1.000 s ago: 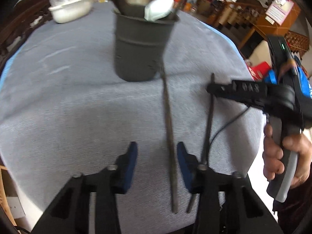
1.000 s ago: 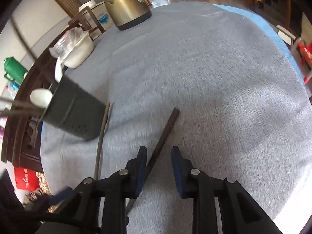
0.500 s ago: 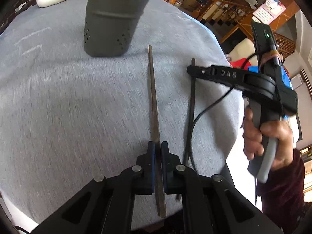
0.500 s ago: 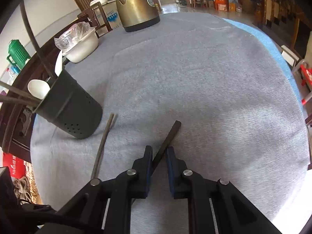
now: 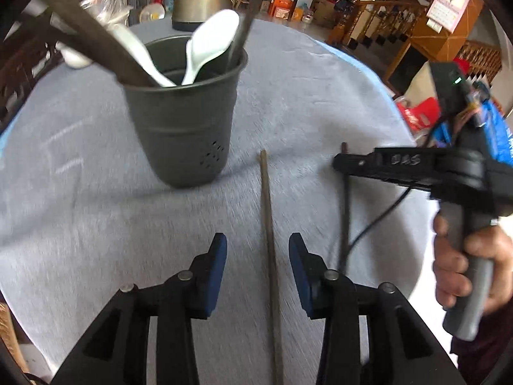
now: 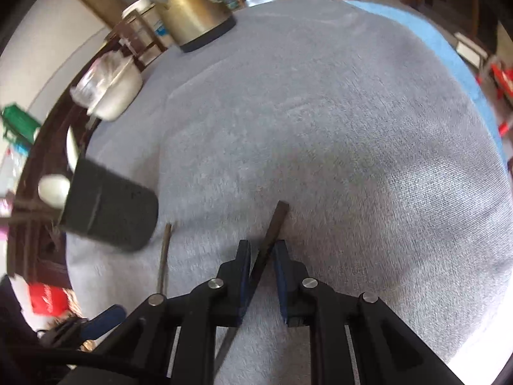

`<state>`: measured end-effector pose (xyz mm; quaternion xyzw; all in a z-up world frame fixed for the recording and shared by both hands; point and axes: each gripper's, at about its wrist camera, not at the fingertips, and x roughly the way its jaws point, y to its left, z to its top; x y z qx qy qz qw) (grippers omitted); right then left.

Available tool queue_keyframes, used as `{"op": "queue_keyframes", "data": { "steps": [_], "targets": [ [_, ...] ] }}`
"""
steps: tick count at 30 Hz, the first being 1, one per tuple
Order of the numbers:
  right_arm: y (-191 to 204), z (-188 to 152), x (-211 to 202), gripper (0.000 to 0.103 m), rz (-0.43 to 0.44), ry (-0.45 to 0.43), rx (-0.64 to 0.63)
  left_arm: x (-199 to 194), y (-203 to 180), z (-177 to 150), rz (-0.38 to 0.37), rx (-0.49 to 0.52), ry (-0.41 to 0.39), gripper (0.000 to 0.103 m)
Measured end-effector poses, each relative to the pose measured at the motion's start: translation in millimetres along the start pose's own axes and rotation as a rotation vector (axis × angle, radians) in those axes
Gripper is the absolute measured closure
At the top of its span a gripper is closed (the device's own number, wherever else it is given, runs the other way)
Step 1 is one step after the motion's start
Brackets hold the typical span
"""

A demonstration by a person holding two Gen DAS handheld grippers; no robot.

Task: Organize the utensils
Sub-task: 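Lift both held chopsticks up toward the gray cup with both grippers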

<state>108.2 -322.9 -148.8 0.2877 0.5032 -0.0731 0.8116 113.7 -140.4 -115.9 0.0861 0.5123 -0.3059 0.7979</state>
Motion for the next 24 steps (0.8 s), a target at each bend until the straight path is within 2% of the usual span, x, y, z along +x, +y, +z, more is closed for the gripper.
{"op": "queue_keyframes", "data": {
  "steps": [1,2,3,6,11,15,20,22,23,24],
  "targets": [
    [-1.7,0.6,0.1,0.085,0.01,-0.009,0.012,4.5,-1.8,-0.9,0.002,-0.004,0.005,0.07],
    [-3.0,0.7,0.1,0.086,0.018,-0.013,0.02,10.6,-3.7,-1.3,-0.009,-0.014,0.014,0.087],
    [-2.0,-0.1,-0.4,0.086,0.014,-0.016,0.006,15.8,-4.1,-3.6,-0.028,-0.023,0.03,0.096],
    [2.8,-5.9,-2.9,0.09,0.0,-0.031,-0.046,13.5,-4.5,-14.8,-0.01,-0.001,0.0,0.097],
    [19.8,-14.8,-0.6,0.09,0.049,-0.007,-0.117,9.7,14.8,-21.1,-0.011,-0.032,0.013,0.097],
    [41.7,-20.7,6.2,0.09,0.059,0.036,-0.186,2.1,40.4,-28.6,-0.004,-0.087,0.027,0.096],
    [52.5,-16.7,11.7,0.088,0.017,0.082,-0.177,-10.6,57.4,-26.4,0.007,-0.134,0.031,0.094],
    [54.3,-13.4,13.3,0.088,0.005,0.105,-0.17,-8.8,60.5,-19.1,0.006,-0.134,0.022,0.085],
    [55.0,-11.8,14.1,0.088,0.002,0.111,-0.164,-8.3,60.8,-16.0,0.0,-0.129,0.018,0.072],
    [55.0,-10.2,15.4,0.088,0.0,0.114,-0.154,-2.1,57.9,-9.5,-0.007,-0.122,0.015,0.064]
  ]
}}
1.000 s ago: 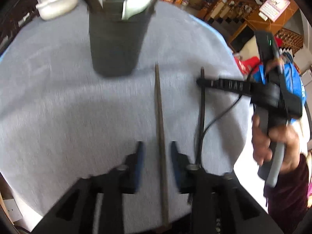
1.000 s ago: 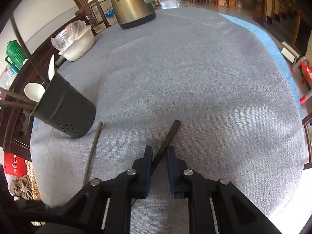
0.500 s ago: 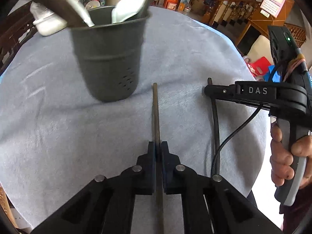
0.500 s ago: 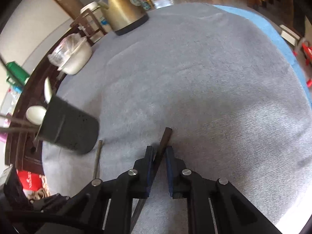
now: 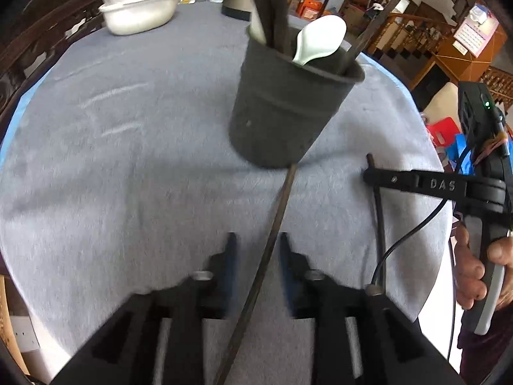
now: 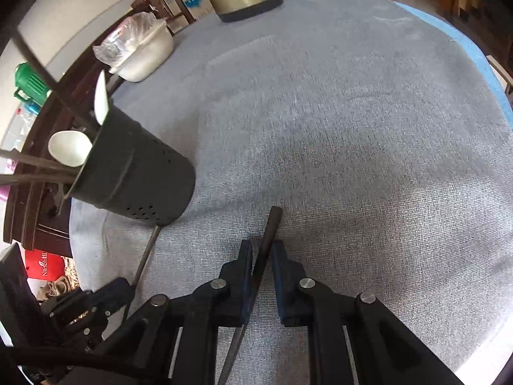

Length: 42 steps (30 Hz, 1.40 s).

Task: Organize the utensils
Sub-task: 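Lift both held chopsticks up toward the gray cup with both grippers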

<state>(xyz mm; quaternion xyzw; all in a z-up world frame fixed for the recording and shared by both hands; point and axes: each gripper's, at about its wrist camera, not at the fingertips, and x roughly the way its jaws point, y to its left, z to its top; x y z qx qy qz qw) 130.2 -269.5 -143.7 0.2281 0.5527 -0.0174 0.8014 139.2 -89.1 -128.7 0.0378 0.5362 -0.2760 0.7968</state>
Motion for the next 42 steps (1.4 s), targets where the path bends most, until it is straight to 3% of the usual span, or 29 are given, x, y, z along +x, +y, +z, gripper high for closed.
{"op": "queue_keyframes", "data": {
  "steps": [5,7,8,9,13,19,25,31,33,36,41,42],
  "targets": [
    [3.0,7.2,4.1,0.088,-0.031,-0.018,-0.006,16.0,-12.8,18.4,-0.021,0.026,-0.033,0.064],
    [10.7,6.7,5.0,0.089,-0.065,-0.03,-0.054,26.0,-13.6,19.9,-0.023,0.018,-0.029,0.074],
    [13.9,7.1,5.8,0.091,-0.07,-0.037,-0.068,27.6,-13.6,19.0,-0.028,0.008,-0.025,0.087],
    [14.3,6.0,5.3,0.091,-0.073,-0.044,-0.076,27.9,-12.3,18.0,-0.028,0.006,-0.057,0.094],
    [10.3,0.6,-3.1,0.092,-0.031,-0.076,-0.074,15.4,0.1,8.3,-0.074,-0.028,-0.062,0.097],
    [24.3,-3.3,-42.4,0.094,0.019,-0.205,-0.117,-26.0,9.0,6.9,-0.082,-0.038,-0.166,0.098],
    [36.8,-10.2,-93.6,0.096,0.053,-0.361,-0.143,-90.6,26.3,7.7,-0.086,-0.079,-0.317,0.098],
    [54.4,-30.7,-157.4,0.096,0.123,-0.659,-0.189,-153.6,37.9,7.9,-0.051,-0.099,-0.525,0.098],
    [66.1,-35.9,-170.8,0.096,0.086,-0.721,-0.222,-171.8,39.8,8.3,-0.027,-0.093,-0.589,0.098],
    [72.7,-27.6,-160.6,0.095,0.04,-0.634,-0.232,-187.4,45.8,8.9,-0.003,-0.083,-0.622,0.098],
    [51.6,-9.9,-96.1,0.088,0.085,-0.266,-0.127,-184.9,45.8,1.1,-0.012,-0.074,-0.596,0.098],
    [49.7,-10.5,-85.4,0.086,0.079,-0.224,-0.118,-182.4,46.3,-0.6,-0.015,-0.072,-0.587,0.098]
  ]
}}
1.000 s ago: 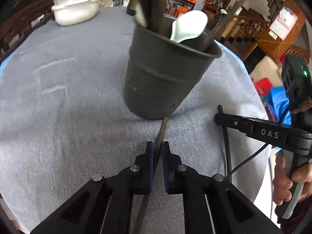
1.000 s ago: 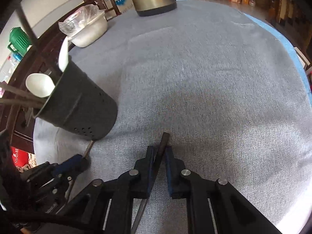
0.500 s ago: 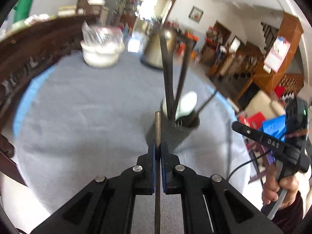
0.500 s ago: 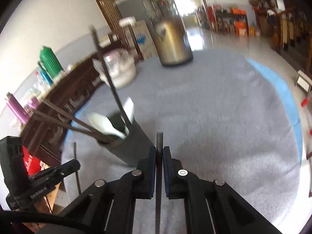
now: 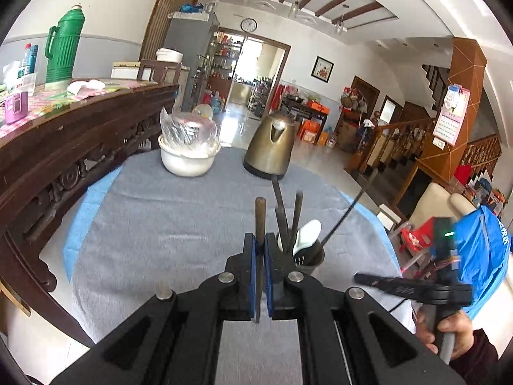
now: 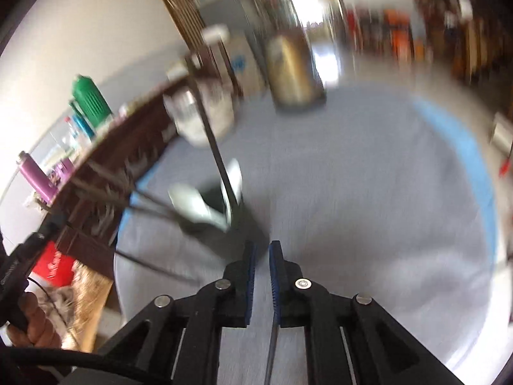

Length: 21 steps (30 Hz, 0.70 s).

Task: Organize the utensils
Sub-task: 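Lift both held chopsticks up toward the gray cup with both grippers, then raise both chopsticks above the cup rim and open both grippers to drop them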

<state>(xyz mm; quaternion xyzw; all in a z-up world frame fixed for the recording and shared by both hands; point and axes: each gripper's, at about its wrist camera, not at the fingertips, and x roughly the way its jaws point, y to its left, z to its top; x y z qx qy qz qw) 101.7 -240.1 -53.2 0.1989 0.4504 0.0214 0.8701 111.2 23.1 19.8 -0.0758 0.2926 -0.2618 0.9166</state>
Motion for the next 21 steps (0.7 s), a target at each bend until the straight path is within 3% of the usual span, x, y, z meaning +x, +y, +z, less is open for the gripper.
{"op": "queue_keyframes", "data": {
  "steps": [3,6,12,16,18,20,21],
  "targets": [
    [-3.9,-10.1,34.7,0.084,-0.035,0.128,0.009,-9.7,0.2,-2.6,-0.006,0.008,-0.003,0.098],
    [-1.8,-18.0,58.2,0.083,-0.074,0.185,-0.005,-15.9,-2.7,-6.7,-0.008,0.011,-0.002,0.098],
    [2.7,-24.9,86.8,0.076,-0.142,0.255,-0.002,-24.5,-7.8,-12.9,0.016,0.047,-0.005,0.098],
    [5.9,-23.3,92.0,0.072,-0.169,0.242,-0.035,-24.0,-8.4,-14.0,0.01,0.055,-0.01,0.098],
    [7.4,-22.3,94.2,0.074,-0.183,0.225,-0.066,-23.6,-8.5,-14.1,0.006,0.059,-0.011,0.098],
    [12.7,-22.7,95.9,0.094,-0.226,0.221,-0.114,-24.3,-8.4,-14.6,0.009,0.062,-0.011,0.098],
    [15.0,-22.1,97.0,0.094,-0.216,0.214,-0.115,-24.5,-7.4,-14.7,0.009,0.061,-0.01,0.098]
  ]
}}
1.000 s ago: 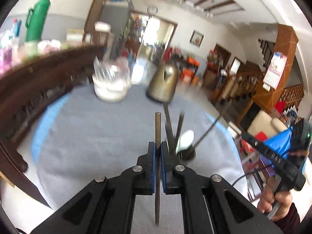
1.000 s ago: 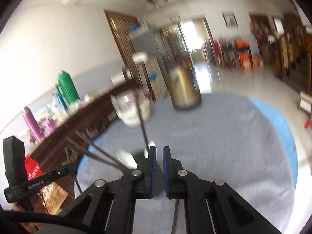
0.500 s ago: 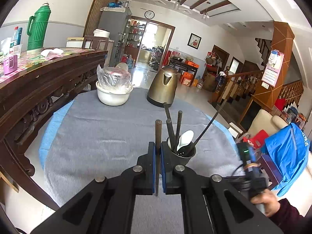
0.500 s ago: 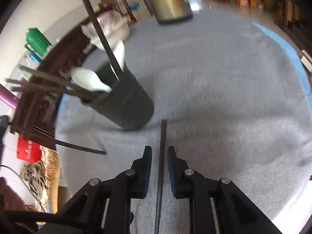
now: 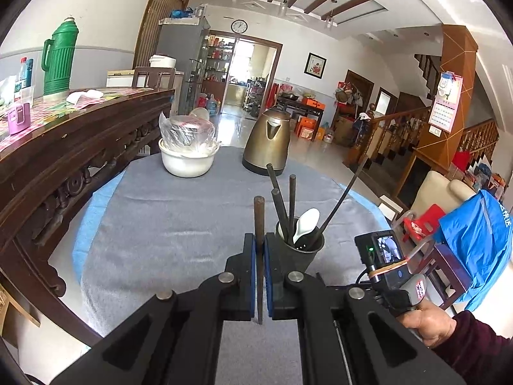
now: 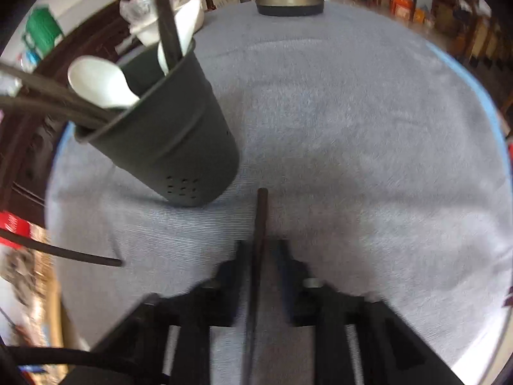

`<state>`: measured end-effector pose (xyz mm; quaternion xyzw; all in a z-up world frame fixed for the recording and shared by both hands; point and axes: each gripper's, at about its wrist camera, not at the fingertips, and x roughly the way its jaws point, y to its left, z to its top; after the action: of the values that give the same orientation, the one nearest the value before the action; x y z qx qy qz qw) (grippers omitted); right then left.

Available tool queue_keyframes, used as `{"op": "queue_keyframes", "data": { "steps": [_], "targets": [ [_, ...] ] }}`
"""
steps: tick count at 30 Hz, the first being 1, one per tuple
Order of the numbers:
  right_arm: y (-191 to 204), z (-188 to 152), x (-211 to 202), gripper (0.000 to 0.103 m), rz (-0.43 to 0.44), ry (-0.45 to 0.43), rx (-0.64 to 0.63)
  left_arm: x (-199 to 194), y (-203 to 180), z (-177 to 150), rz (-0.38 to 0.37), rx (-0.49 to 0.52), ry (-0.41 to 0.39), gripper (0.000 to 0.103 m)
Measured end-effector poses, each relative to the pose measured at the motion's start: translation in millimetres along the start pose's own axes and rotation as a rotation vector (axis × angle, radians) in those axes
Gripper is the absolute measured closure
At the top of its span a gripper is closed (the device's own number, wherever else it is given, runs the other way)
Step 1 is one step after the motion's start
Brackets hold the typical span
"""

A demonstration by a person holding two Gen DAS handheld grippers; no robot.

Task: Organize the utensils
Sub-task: 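Raise both chopsticks above the cup rim and open both grippers to drop them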

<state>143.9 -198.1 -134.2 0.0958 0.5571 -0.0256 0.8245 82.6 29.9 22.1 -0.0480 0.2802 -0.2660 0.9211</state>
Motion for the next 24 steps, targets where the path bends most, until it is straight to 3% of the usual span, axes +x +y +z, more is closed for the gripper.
{"op": "queue_keyframes", "data": {
  "steps": [3,8,18,22,24],
  "targets": [
    [-5.7,0.3,-7.2,0.095,0.02,-0.028,0.054,-1.1,4.0,0.5,-0.002,-0.015,0.005,0.098],
    [-17.7,-1.5,-47.6,0.096,0.083,-0.185,0.099,-4.3,5.1,4.6,0.0,-0.02,0.002,0.098],
    [-29.2,-13.5,-166.5,0.096,0.242,-0.716,0.157,-26.1,0.7,25.0,0.02,-0.012,-0.074,0.098],
    [-23.5,-22.2,-207.3,0.096,0.234,-0.897,0.154,-38.5,-4.2,37.9,0.033,0.012,-0.116,0.098],
    [-14.9,-30.2,-227.2,0.096,0.203,-1.032,0.143,-46.4,-6.9,45.8,0.041,0.03,-0.149,0.098]
  ]
}}
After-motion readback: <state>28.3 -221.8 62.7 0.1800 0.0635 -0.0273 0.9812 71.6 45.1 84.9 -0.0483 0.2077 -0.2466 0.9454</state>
